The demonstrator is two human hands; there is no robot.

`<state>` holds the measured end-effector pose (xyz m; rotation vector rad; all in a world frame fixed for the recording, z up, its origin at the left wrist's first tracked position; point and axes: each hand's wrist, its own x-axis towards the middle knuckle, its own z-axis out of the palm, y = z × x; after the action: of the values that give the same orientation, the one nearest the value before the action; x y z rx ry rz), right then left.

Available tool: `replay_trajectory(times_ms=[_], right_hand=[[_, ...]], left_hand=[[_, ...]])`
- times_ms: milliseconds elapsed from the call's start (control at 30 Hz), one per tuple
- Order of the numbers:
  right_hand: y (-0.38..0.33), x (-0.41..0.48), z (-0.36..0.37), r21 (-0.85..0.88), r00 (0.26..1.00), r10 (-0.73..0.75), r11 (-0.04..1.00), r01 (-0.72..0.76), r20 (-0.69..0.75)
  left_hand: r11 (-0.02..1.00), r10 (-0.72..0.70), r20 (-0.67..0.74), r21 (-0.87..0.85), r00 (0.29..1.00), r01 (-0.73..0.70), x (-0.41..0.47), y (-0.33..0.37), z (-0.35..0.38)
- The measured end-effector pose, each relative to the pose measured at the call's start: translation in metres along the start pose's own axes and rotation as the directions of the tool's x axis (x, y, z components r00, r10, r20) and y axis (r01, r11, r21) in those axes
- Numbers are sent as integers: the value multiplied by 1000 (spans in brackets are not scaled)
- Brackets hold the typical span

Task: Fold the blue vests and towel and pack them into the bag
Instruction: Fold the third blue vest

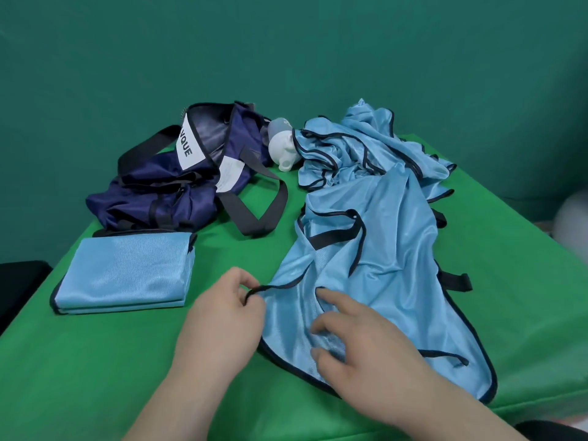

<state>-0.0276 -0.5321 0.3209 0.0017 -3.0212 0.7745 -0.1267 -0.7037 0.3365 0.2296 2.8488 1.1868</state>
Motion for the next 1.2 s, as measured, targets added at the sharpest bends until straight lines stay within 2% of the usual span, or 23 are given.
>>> replay_trajectory(times_ms=[67, 133, 233, 333, 500, 767, 833, 933, 1100, 1200], right_hand=[[-2, 0, -1, -61, 998, -50, 997, 52, 30], [-2, 0, 2, -94, 993, -112, 989, 116, 44], [2, 0, 4, -113, 980, -195, 974, 198, 30], [5, 2, 7, -135, 965, -250, 957, 258, 77], [6, 1, 5, -139, 954, -276, 947, 291, 117], [7, 2, 5, -101, 961, -248, 960, 261, 125], [8, 2, 5, -81, 966, -235, 966, 244, 107], [7, 2, 5, -94, 962, -243, 962, 255, 121], [6, 1, 5, -134, 951, -270, 948, 290, 149], [8, 1, 5, -113, 955, -262, 954, 278, 140]], left_hand=[[995, 63, -4, 73, 998, -63, -2, 0, 2], [974, 199, -6, 113, 980, -198, -3, 2, 7], [941, 328, 29, 80, 944, -329, -1, 5, 16], [923, 372, 106, 61, 922, -380, 4, 3, 25], [940, 326, 109, 67, 939, -334, 10, 4, 28], [984, 127, 27, 121, 992, -130, 14, -4, 17], [978, 155, 27, 133, 987, -158, 13, -5, 15], [966, 228, 101, 99, 968, -238, 10, -3, 17], [960, 215, 192, 138, 958, -243, 12, -1, 29], [958, 199, 149, 176, 969, -224, 13, 1, 28]])
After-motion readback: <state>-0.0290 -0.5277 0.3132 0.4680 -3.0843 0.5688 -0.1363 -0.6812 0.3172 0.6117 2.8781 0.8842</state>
